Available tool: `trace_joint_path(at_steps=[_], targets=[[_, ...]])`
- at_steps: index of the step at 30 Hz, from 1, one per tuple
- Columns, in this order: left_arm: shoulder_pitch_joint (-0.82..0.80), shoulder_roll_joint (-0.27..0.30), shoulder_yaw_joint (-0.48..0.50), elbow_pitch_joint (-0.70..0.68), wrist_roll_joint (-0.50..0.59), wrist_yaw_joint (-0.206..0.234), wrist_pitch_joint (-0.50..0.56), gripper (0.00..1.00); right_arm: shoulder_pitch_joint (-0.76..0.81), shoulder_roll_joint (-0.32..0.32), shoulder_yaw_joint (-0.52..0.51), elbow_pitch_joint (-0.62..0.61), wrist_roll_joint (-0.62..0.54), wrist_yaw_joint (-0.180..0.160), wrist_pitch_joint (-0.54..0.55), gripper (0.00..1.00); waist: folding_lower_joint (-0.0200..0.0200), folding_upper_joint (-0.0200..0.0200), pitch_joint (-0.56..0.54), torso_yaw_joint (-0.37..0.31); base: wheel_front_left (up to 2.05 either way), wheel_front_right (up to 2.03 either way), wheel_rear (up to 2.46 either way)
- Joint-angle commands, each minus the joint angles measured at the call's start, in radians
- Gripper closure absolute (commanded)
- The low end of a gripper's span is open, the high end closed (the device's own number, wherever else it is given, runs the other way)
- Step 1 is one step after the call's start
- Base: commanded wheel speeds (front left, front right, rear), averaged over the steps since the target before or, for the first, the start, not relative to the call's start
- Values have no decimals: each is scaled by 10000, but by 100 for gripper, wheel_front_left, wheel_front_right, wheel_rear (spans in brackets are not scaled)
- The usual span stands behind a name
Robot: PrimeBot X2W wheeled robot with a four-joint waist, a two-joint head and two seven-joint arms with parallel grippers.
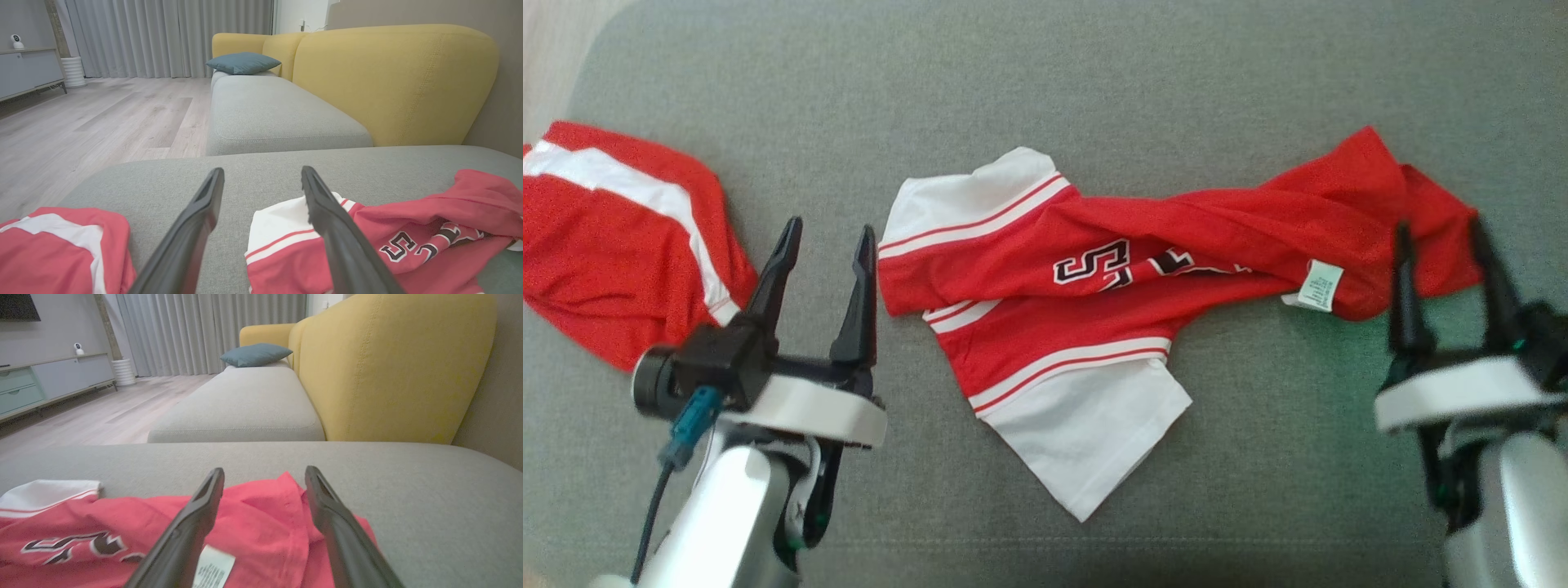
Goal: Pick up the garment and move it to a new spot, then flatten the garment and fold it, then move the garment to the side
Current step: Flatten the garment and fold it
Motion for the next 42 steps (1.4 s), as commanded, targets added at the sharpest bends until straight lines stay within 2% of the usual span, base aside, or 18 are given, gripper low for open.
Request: trace_joint_path(at_steps=[1,10,21,25,30,36,42], targets=[[-118,182,417,-282,98,36,-121,0,116,37,328,-562,-2,75,100,0,0,0,-170,-62,0,0,0],[467,269,490,-289,4,144,-121,0,1729,378,786,-2285,11,75,954,0,0,0,-608,-220,0,0,0],[604,310,376,-306,-16,209,-68,0,1992,447,827,-2759,22,75,1347,0,0,0,-712,-226,0,0,0],[578,318,350,-342,-15,244,-58,0,2049,454,778,-2547,119,75,1640,0,0,0,-632,-220,0,0,0],[376,296,287,-431,5,226,-52,0,1923,405,377,-1847,330,75,2520,0,0,0,-229,-202,0,0,0],[-46,225,194,-418,38,131,-61,0,1137,96,174,-899,676,75,3384,0,0,0,429,-136,0,0,0],[-378,205,255,-328,73,94,-85,0,282,2,171,-215,1007,75,3563,0,0,0,837,-89,0,0,0]])
